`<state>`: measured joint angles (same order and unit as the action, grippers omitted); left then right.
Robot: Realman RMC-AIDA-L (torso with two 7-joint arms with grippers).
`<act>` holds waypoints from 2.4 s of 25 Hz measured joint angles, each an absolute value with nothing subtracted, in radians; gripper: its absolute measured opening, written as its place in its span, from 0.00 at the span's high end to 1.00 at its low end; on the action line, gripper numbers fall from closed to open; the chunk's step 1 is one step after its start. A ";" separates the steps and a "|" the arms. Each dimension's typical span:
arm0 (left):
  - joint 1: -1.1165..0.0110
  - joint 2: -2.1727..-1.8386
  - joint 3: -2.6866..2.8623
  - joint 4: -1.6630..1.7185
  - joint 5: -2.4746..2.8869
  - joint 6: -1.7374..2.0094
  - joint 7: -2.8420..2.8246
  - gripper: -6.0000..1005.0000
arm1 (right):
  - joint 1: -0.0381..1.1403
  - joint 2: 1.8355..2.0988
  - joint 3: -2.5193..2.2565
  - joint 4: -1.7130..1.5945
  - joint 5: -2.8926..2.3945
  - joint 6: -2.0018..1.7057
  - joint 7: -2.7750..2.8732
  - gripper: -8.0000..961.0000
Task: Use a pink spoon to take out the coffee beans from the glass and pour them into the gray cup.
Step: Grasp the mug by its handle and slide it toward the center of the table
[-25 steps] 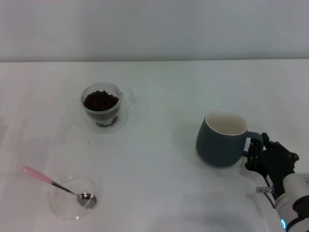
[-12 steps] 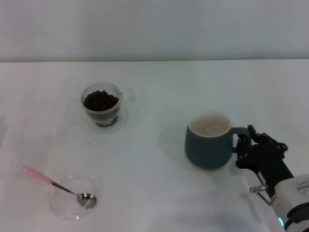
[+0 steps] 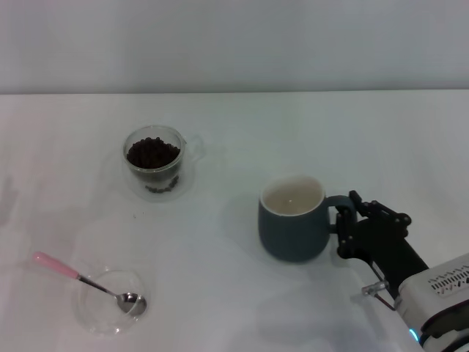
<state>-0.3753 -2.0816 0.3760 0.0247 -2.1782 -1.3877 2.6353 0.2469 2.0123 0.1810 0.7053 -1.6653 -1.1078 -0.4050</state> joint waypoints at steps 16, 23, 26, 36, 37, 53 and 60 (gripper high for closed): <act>-0.396 -2.082 0.376 -0.006 -2.178 -1.389 2.635 0.13 | 0.314 2.019 0.179 0.654 -1.844 -1.005 -0.284 0.83; -0.396 -2.082 0.376 -0.006 -2.178 -1.389 2.635 0.13 | 0.318 2.019 0.181 0.631 -1.905 -0.994 -0.273 0.83; -0.396 -2.082 0.376 -0.006 -2.178 -1.389 2.635 0.13 | 0.319 2.019 0.181 0.625 -1.906 -0.993 -0.263 0.83; -0.389 -2.082 0.376 -0.006 -2.178 -1.400 2.635 0.13 | 0.322 2.017 0.180 0.622 -1.922 -0.983 -0.261 0.81; -0.389 -2.082 0.376 -0.006 -2.178 -1.401 2.635 0.13 | 0.322 2.016 0.180 0.622 -1.922 -0.983 -0.261 0.80; -0.376 -2.081 0.379 -0.008 -2.172 -1.424 2.635 0.13 | 0.302 2.009 0.144 0.622 -1.924 -1.011 -0.246 0.37; -0.372 -2.082 0.383 -0.025 -2.171 -1.455 2.635 0.13 | 0.301 2.006 0.036 0.548 -1.924 -1.125 -0.107 0.37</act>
